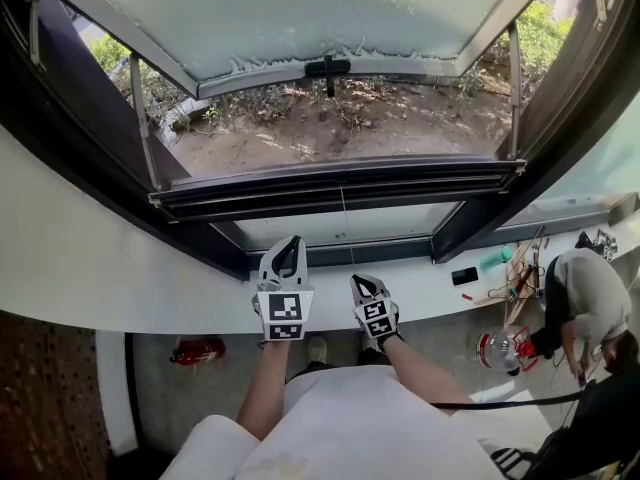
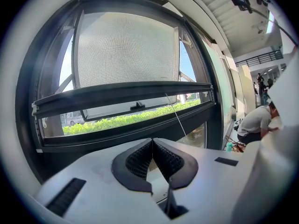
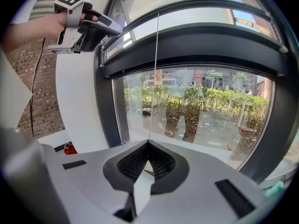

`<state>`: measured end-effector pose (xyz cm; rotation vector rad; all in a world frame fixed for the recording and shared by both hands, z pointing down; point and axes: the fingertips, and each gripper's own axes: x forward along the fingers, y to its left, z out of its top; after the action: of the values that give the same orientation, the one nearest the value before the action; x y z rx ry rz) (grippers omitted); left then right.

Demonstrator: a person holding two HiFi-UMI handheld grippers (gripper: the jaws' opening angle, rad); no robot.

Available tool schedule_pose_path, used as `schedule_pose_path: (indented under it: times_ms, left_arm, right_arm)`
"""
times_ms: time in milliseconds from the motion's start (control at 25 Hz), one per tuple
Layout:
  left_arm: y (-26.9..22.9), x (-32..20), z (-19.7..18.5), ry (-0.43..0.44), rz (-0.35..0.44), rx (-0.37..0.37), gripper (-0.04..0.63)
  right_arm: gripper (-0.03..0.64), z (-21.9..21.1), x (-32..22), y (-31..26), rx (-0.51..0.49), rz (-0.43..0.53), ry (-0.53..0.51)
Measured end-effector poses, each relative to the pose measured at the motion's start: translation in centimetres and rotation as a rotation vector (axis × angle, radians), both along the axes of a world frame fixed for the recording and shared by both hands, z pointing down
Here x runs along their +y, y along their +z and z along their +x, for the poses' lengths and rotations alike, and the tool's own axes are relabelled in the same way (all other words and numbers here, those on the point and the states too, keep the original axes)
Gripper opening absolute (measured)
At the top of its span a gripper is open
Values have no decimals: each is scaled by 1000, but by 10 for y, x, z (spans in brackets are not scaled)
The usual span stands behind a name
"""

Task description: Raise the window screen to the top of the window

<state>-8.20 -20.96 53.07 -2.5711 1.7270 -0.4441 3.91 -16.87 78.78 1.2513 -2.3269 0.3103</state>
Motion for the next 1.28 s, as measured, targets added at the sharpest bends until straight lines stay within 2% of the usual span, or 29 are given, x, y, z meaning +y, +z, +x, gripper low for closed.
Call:
schedule_pose_path:
  times_ms: [280, 680, 840, 1040, 1280]
  left_arm:
    - [1, 2, -3, -2, -1, 1, 6]
    - [-2, -4, 0, 16, 7, 8, 5]
    - [-8, -5, 5, 29, 19, 11, 6]
    - [-11, -8, 4, 27, 23, 24, 6]
    - [-11, -8, 16, 63, 56, -48, 6]
  right_arm:
    - [2, -8, -7, -11, -16, 31, -2]
    - [2, -21, -30, -49, -55, 124, 2]
    - [2, -19, -34, -56, -77, 132, 24]
    - [2, -19, -42, -75, -85, 185, 25]
    - [2, -23, -45, -96, -87, 254, 11]
